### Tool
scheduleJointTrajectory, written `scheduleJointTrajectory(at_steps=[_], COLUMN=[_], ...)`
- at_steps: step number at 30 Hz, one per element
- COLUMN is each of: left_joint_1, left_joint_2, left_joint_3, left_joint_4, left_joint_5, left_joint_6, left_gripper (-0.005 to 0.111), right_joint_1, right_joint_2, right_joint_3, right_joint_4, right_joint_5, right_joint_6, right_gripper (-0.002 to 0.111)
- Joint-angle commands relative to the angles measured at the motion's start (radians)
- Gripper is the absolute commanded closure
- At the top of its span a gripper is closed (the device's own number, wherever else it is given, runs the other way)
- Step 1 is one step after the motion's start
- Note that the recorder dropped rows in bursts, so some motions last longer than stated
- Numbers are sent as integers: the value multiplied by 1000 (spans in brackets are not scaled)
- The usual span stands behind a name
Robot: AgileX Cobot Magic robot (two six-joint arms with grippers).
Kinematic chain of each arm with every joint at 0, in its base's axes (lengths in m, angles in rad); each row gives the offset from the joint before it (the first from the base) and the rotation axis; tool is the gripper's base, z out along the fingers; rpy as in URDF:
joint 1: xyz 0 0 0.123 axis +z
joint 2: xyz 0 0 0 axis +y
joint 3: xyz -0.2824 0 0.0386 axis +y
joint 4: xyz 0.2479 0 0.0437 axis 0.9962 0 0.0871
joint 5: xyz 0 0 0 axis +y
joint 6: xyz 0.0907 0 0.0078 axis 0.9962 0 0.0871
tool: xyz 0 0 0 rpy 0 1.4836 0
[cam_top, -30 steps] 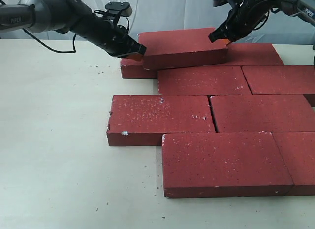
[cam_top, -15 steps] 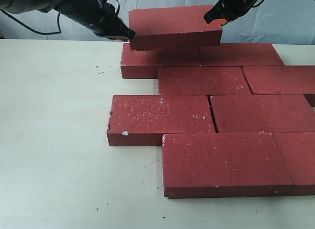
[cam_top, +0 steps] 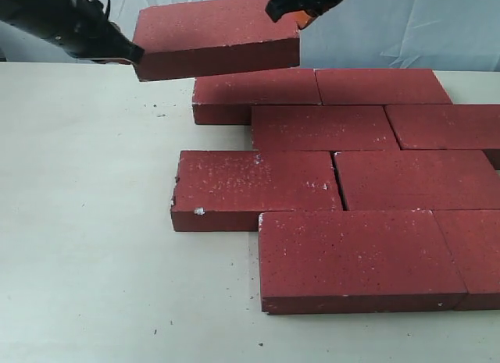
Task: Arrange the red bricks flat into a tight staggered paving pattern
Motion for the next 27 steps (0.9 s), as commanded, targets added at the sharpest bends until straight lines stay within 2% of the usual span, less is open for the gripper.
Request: scheduleJointTrajectory(at_steps=[1,6,15,18,27], left_joint_1=[-28,-16,115,132,142], left_joint_2=[-123,-212,-253,-253,-242], left_joint_3=[116,229,440,492,611], left_joint_4=[-95,-95,-124,-119,-99], left_joint_5=[-53,-127,-253,-323,-565], left_joint_6=[7,7,0,3,33], left_gripper=[107,107,107,107,107], right_joint_1=[124,225,293,304,341], right_joint_2=[-5,-5,47,86,181], right_joint_3=[-3,-3,-3,-3,-3], right_joint_4=[92,4,19,89,100], right_joint_5=[2,4,-25,-62,-212], right_joint_6=[46,100,136,129,83], right_gripper=[109,109,109,109,109])
